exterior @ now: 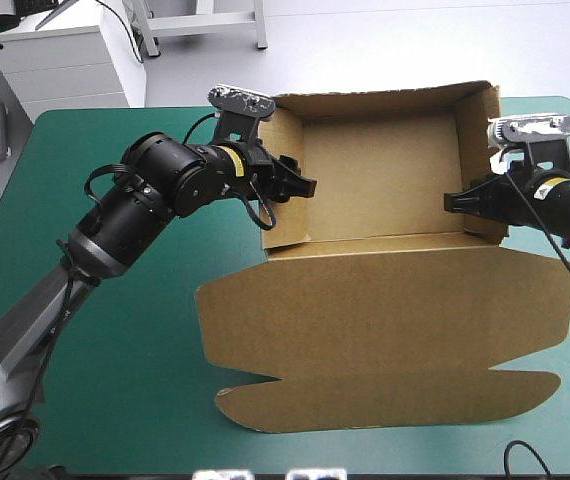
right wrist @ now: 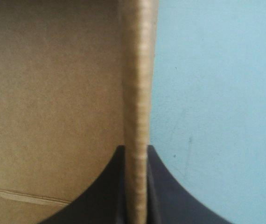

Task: Fold the box

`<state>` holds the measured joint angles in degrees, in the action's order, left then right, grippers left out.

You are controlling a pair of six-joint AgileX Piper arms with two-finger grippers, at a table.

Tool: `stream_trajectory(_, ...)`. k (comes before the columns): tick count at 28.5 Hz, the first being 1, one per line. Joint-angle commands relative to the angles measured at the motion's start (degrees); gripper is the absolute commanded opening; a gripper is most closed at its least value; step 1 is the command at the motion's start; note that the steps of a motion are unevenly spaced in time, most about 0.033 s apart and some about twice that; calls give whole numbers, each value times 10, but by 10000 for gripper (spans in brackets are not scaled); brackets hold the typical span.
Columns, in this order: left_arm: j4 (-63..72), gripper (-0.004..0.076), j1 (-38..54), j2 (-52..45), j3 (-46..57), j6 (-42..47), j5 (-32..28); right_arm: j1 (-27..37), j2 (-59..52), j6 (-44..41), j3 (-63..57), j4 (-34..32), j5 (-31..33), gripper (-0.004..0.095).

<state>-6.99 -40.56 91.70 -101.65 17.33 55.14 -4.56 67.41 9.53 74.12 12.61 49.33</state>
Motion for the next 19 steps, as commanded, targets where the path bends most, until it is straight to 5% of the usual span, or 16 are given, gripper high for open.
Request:
stream_trajectory(1,-40,421,-9,-13,-26,32,-45,1,-11,-5,23,60,-37,-12)
stream_trajectory(4,-40,368,-9,-7,-26,40,-54,1,-5,-4,23,63,-30,-12)
stream_trajectory(11,-46,18,-9,3,-26,22,-56,1,3,-4,21,69,-28,-12)
stream_trajectory(19,-123,-8,-8,9,-26,-2,-34,1,45,5,21,58,12,-12)
